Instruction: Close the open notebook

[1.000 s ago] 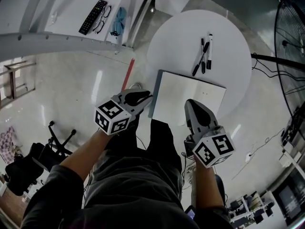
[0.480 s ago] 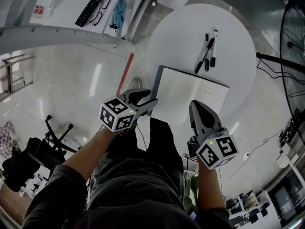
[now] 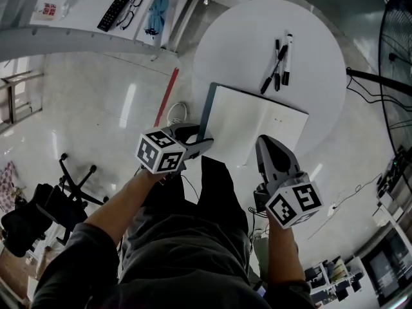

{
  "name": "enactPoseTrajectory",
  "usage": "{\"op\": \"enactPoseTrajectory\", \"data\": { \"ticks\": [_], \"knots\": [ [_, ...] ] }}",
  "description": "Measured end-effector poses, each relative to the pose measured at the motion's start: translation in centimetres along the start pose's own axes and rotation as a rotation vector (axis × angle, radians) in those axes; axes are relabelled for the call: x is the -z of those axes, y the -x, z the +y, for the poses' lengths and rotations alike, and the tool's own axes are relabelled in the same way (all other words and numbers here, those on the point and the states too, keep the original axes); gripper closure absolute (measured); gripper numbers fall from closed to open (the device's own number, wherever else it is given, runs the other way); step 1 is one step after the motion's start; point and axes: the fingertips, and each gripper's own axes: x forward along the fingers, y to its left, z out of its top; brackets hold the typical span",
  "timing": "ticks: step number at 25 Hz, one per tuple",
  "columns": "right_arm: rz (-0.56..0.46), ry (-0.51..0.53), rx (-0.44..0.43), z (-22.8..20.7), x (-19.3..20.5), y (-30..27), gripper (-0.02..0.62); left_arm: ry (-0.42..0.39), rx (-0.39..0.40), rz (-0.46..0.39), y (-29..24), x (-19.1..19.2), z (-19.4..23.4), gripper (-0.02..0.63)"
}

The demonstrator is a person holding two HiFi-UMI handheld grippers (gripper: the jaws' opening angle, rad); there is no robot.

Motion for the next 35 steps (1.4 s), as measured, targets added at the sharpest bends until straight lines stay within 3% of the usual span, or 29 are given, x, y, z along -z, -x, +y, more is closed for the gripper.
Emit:
{"op": "enactPoseTrajectory", "data": {
  "ticks": [16,35],
  "knots": [
    [-0.038,-0.018,0.006,0.5,0.8,2.0,0.574,-0.053,-0.024,0.005,1.2,0.2,-1.9,0.523],
    [-0.181,-0.06,0.025,-0.2,-0.6,7.5,0.575,-0.179,0.025,0.017,2.6,-2.3,-9.9,0.538]
  ]
}}
